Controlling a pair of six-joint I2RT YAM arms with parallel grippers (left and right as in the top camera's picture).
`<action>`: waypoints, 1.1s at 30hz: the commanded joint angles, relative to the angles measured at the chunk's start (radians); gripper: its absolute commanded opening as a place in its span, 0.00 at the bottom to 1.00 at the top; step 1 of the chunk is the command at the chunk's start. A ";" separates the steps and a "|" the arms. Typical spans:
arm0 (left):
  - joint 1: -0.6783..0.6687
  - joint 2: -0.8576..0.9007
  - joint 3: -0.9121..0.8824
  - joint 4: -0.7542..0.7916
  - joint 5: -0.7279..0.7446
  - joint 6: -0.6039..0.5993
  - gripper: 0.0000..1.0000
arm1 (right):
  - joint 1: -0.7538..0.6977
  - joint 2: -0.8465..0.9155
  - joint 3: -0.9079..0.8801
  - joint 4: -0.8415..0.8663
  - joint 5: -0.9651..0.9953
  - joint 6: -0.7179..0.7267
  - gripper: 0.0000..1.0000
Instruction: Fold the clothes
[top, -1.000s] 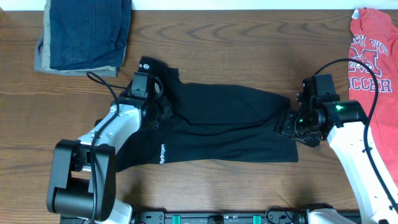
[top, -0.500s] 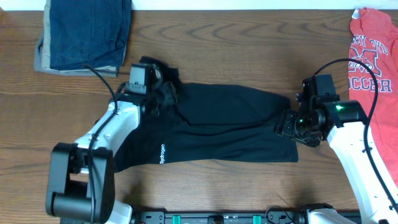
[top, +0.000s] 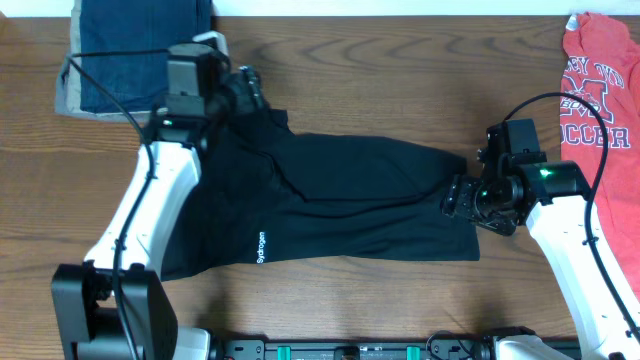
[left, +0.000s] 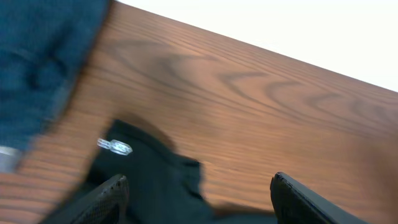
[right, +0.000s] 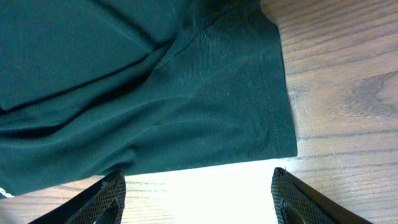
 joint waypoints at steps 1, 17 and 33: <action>0.042 0.066 0.042 -0.008 -0.032 0.130 0.77 | 0.014 -0.004 0.004 0.005 0.014 -0.008 0.73; 0.055 0.348 0.050 0.056 -0.208 0.289 0.79 | 0.014 -0.004 0.004 -0.022 0.014 -0.008 0.74; 0.055 0.451 0.050 0.057 -0.196 0.289 0.74 | 0.014 -0.004 0.004 -0.025 0.014 -0.008 0.74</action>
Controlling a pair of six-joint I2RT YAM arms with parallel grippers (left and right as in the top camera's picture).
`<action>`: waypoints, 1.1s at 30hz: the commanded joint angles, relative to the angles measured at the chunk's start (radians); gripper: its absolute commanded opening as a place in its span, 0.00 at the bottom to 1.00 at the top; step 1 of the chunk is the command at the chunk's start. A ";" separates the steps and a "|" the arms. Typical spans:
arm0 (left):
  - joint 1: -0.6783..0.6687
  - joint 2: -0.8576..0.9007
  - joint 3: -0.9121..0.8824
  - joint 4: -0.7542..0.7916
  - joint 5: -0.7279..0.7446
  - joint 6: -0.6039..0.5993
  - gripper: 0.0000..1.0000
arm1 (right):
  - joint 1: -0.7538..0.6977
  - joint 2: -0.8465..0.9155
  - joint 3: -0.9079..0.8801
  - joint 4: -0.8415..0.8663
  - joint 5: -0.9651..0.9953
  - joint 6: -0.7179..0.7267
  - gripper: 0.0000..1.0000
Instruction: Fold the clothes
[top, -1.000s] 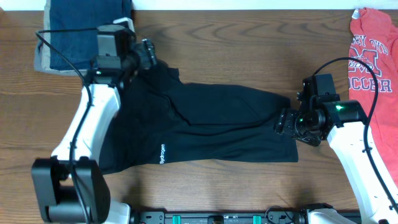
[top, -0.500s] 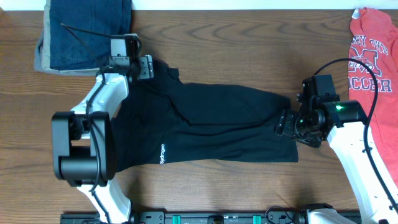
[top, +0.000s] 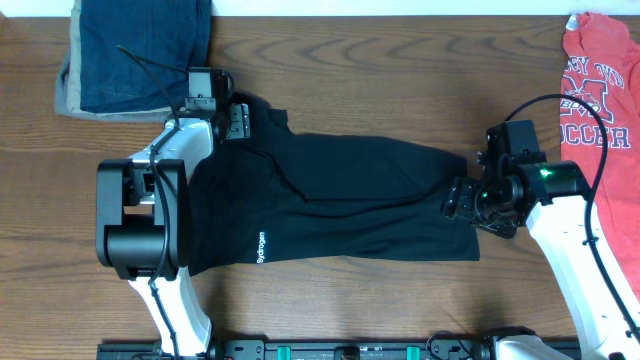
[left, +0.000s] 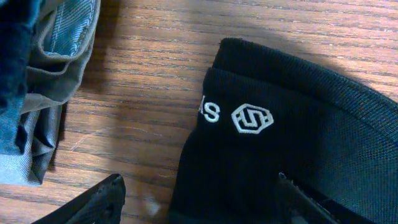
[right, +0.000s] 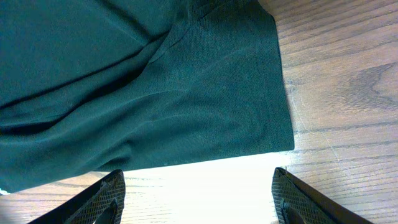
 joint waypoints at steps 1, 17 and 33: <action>0.002 0.031 0.016 0.004 -0.007 0.018 0.71 | 0.014 -0.004 0.004 -0.001 0.013 -0.008 0.74; 0.001 -0.048 0.016 -0.035 -0.008 0.017 0.06 | -0.021 -0.004 0.012 0.055 0.028 -0.023 0.64; 0.002 -0.118 0.014 -0.146 -0.008 0.002 0.08 | -0.106 0.277 0.397 0.100 0.076 -0.241 0.59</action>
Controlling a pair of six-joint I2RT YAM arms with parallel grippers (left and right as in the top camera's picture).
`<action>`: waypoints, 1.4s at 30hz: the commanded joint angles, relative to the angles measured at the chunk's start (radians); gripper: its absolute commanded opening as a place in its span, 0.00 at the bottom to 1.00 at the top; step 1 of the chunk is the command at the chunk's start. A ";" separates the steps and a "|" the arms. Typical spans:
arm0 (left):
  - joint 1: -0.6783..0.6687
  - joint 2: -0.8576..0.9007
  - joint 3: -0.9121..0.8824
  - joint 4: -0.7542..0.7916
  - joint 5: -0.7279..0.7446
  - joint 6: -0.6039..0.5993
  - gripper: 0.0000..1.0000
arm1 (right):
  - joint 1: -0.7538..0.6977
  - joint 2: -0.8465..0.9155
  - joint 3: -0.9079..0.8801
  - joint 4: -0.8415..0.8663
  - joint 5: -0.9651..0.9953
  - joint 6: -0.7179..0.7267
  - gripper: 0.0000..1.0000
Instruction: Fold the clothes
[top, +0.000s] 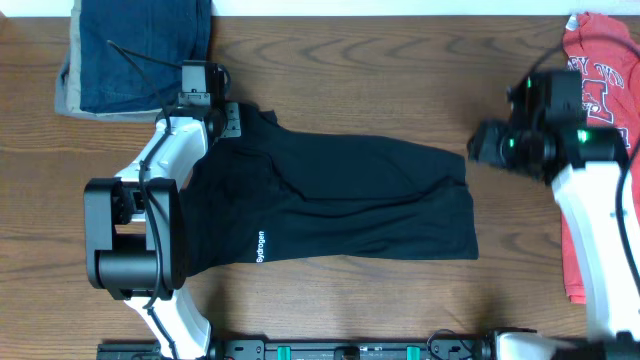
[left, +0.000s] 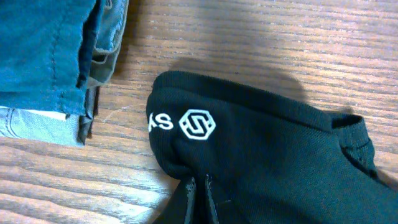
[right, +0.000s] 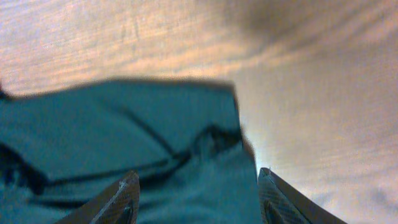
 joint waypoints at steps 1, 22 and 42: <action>0.005 -0.009 0.007 -0.011 -0.011 -0.002 0.08 | -0.003 0.151 0.079 -0.006 0.031 -0.074 0.59; 0.005 -0.009 0.004 -0.047 -0.011 -0.021 0.08 | 0.016 0.657 0.241 0.015 0.026 -0.130 0.55; 0.005 -0.009 0.004 -0.047 -0.011 -0.021 0.08 | 0.036 0.708 0.238 0.052 -0.023 -0.116 0.12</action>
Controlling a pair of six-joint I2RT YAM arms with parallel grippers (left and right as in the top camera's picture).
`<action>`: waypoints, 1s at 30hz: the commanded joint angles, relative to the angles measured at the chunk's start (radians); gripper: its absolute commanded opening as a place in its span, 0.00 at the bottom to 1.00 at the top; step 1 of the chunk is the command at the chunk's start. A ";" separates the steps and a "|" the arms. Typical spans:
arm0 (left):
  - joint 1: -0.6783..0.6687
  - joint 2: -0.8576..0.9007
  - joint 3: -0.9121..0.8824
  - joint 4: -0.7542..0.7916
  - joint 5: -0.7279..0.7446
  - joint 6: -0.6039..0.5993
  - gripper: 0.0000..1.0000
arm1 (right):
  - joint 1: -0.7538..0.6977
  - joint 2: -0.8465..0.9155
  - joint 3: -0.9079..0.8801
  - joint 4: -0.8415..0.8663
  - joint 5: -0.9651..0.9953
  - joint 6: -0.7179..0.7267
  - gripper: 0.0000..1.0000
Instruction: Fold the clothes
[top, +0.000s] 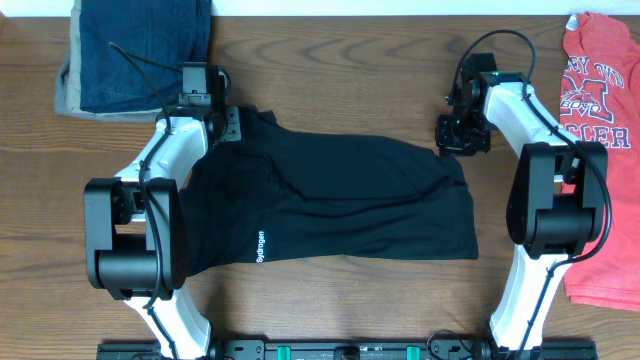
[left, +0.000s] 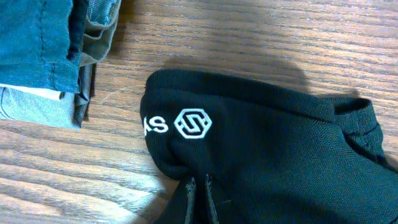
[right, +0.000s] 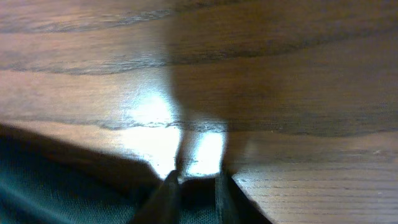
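A black shirt (top: 340, 200) lies spread across the middle of the wooden table, with a small white print near its lower left. My left gripper (top: 228, 122) is shut on the shirt's upper-left corner; in the left wrist view its fingertips (left: 199, 186) pinch the fabric just below a white hexagon logo (left: 193, 123). My right gripper (top: 452, 138) sits at the shirt's upper-right corner. In the right wrist view it (right: 194, 186) is drawn in on dark fabric (right: 50, 180) at the cloth's edge.
Folded blue jeans (top: 140, 50) rest on a grey garment at the back left, close to my left gripper. A red printed T-shirt (top: 600, 100) lies along the right edge. Bare wood (top: 350, 60) runs behind the black shirt.
My right gripper was open in the air near the shirt's upper-right corner; now it is down at that corner and shut on the fabric. The left gripper still holds its corner.
First my left gripper was open by the shirt's upper-left corner and my right was open over the lower-right hem. The left then hung open over the logo corner, later shut on it. The right left the hem and now grips the upper-right corner.
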 joint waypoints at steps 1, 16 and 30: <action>0.004 -0.009 0.004 -0.004 -0.011 -0.013 0.08 | 0.006 0.019 0.015 -0.002 0.012 0.020 0.06; 0.004 -0.246 0.004 -0.123 0.124 -0.013 0.06 | -0.057 -0.005 0.117 -0.147 0.034 0.099 0.01; 0.004 -0.309 0.004 -0.376 0.125 -0.013 0.06 | -0.060 -0.170 0.123 -0.255 0.033 0.117 0.01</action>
